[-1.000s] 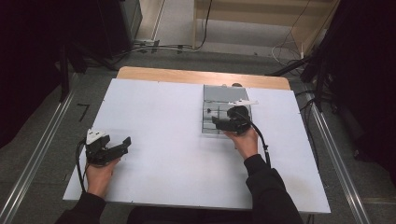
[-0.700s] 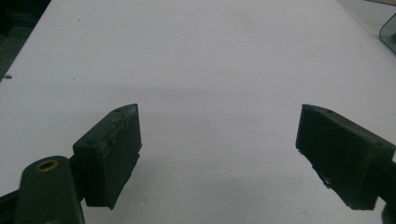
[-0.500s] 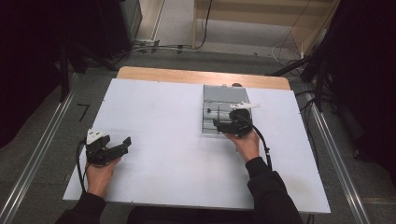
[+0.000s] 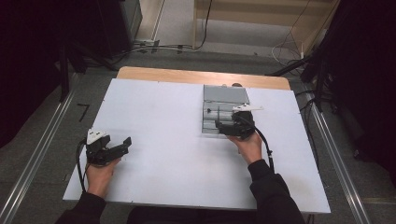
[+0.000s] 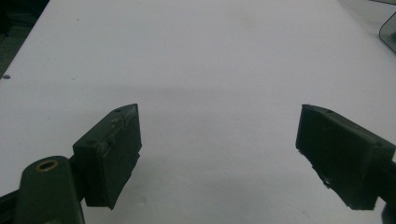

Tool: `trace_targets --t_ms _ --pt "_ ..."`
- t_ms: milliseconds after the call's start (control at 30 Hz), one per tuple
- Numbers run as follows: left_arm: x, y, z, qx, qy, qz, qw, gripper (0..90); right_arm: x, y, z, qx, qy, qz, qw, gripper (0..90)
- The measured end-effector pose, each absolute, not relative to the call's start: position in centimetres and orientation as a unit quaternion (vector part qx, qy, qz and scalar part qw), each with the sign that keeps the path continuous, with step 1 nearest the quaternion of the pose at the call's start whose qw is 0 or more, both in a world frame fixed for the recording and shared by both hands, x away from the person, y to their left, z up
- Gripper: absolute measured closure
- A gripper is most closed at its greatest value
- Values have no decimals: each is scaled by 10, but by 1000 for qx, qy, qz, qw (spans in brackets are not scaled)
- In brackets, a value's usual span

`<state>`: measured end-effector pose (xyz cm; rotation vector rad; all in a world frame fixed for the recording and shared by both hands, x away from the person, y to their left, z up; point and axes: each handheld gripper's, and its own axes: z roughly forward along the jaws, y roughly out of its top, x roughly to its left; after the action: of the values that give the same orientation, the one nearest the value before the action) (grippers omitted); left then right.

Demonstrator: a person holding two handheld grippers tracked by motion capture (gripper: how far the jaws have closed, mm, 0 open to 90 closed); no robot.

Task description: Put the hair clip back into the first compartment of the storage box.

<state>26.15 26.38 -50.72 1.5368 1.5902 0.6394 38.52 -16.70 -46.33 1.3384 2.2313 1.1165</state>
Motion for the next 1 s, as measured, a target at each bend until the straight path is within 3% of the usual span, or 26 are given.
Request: trace_targets --t_ms 1000 --pt "262 262 -507 612 630 253 406 150 371 -187 -468 475 772 391 157 195"
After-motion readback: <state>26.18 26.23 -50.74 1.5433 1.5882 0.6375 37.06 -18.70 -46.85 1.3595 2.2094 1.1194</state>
